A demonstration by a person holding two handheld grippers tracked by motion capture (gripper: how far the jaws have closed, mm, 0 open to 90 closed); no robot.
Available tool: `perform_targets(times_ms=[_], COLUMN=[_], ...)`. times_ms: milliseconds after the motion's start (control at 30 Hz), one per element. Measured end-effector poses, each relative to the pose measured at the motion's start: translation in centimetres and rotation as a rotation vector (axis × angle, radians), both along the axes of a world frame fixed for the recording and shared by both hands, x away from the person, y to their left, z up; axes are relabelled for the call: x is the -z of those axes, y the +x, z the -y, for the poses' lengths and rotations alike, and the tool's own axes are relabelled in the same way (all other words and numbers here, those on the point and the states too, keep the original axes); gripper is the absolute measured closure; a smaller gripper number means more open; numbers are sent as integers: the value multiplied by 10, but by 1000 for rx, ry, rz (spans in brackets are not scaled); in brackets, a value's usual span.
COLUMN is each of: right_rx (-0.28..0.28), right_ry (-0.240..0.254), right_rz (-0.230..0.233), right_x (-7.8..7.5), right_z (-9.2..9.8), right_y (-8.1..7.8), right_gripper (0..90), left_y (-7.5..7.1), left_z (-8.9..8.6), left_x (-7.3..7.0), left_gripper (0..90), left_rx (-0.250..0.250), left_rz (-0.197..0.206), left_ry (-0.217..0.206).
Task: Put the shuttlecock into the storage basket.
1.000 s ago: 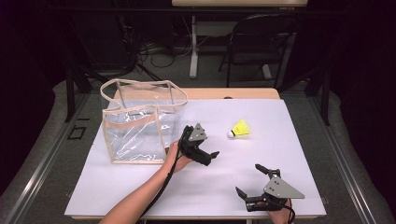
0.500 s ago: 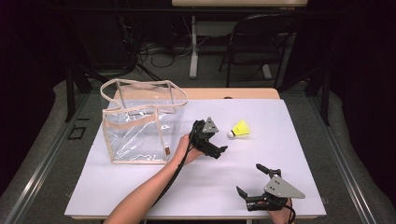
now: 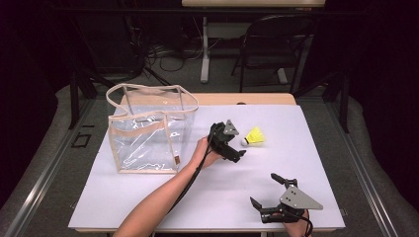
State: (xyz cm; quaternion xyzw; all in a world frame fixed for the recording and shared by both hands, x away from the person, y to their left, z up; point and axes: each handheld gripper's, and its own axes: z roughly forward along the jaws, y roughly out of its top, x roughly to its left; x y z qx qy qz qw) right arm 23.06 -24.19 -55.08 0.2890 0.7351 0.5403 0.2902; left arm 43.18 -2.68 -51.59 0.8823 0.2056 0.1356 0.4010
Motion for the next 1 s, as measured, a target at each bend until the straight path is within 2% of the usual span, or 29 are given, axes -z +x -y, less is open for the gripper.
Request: perform_targets(times_ms=[167, 433, 767, 967, 1000], right_rx=[-1, -1, -1, -5, -5], right_ry=[3, 4, 7, 8, 8], right_rz=[-2, -4, -5, -6, -7], right_x=[0, 0, 0, 0, 0], right_z=[0, 1, 1, 1, 1], right_y=[0, 0, 0, 0, 0], right_gripper=[0, 0, 0, 0, 0], left_y=[7, 16, 27, 32, 33], left_z=[9, 19, 33, 40, 41], left_x=[0, 2, 2, 8, 9], left_gripper=[1, 26, 129, 168, 212], left_rx=[-1, -2, 7, 4, 2], left_rz=[4, 4, -4, -21, -22], left_ry=[32, 51, 103, 135, 141])
